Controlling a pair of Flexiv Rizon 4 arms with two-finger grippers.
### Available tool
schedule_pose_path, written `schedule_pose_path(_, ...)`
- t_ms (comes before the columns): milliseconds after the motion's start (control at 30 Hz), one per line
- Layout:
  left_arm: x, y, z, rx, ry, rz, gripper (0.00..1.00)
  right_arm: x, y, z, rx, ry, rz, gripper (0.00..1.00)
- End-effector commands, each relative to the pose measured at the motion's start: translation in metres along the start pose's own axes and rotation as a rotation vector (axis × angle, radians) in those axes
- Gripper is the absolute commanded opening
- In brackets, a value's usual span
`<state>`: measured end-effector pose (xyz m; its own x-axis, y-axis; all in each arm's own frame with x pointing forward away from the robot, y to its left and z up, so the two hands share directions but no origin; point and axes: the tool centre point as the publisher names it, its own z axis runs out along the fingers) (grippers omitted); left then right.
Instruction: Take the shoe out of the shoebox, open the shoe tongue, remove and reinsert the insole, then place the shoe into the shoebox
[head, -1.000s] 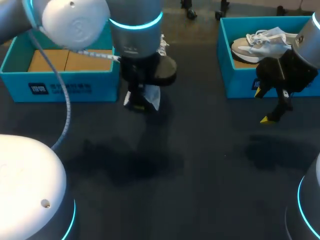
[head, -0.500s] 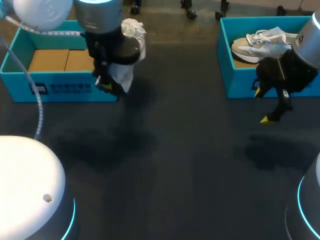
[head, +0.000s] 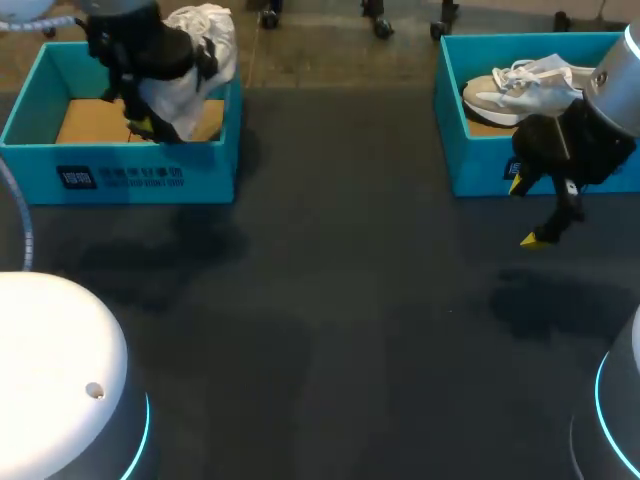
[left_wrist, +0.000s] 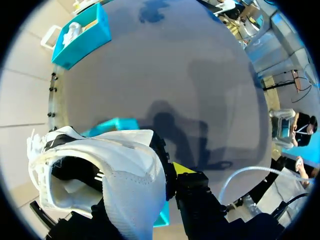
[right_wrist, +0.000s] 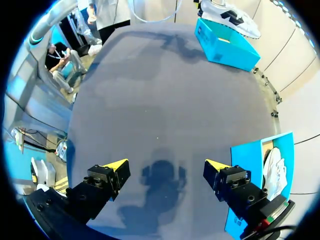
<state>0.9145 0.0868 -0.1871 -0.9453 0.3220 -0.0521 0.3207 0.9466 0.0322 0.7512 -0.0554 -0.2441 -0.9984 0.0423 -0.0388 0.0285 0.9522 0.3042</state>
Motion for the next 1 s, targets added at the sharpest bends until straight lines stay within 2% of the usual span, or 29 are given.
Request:
schedule_pose_path(33, -0.006, 0.043, 0.001, 0.056, -0.007, -0.011, 0.00, 0.001, 0.000, 0.001, 0.001, -0.002, 0.000, 1.00)
schedule_pose_path(267, -0.010, 0.090, -0.002, 0.052, -0.007, -0.071, 0.00, 0.001, 0.000, 0.001, 0.001, -0.002, 0.000, 1.00)
schedule_pose_path(600, -0.005, 0.137, 0.003, 0.062, 0.023, -0.174, 0.00, 0.001, 0.000, 0.001, 0.001, -0.002, 0.000, 1.00)
schedule_pose_path(1000, 0.003, 0.191, 0.001, 0.063, -0.002, -0.140, 0.00, 0.001, 0.000, 0.001, 0.001, -0.002, 0.000, 1.00)
